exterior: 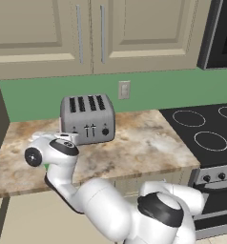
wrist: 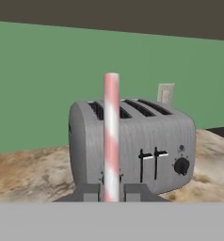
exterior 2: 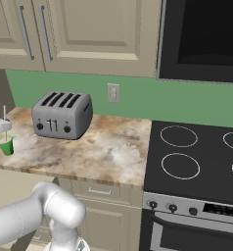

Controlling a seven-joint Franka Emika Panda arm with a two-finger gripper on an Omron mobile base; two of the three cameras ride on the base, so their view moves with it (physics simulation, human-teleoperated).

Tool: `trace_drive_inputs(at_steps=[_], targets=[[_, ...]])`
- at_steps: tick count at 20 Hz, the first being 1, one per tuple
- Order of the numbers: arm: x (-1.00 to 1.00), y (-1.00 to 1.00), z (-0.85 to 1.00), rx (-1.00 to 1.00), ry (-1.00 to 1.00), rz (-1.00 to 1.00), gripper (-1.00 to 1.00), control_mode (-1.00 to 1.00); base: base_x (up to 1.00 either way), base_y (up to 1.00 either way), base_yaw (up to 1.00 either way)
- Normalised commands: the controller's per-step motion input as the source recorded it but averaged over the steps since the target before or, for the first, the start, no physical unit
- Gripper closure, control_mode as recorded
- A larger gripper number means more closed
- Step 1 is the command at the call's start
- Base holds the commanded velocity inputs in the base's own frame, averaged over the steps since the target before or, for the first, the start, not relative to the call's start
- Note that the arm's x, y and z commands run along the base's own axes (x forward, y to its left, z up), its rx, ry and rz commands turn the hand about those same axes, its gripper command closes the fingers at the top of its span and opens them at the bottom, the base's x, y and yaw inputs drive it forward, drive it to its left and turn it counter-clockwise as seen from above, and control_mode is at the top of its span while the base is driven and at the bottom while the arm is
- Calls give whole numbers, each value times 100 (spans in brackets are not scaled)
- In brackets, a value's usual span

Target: Pick up the straw from the left drawer and put it inside the smoothie cup.

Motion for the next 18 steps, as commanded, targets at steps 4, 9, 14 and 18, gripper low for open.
trace_drive_inputs(at_steps=[4,9,14,18], targets=[[0,10,0,0,-2,0,100,-100,0,0,0],[1,10,0,0,-2,0,100,-100,0,0,0],[0,12,-7,0,-1,0,100,-100,0,0,0],[2,12,-13,0,0,0,100,-100,0,0,0]])
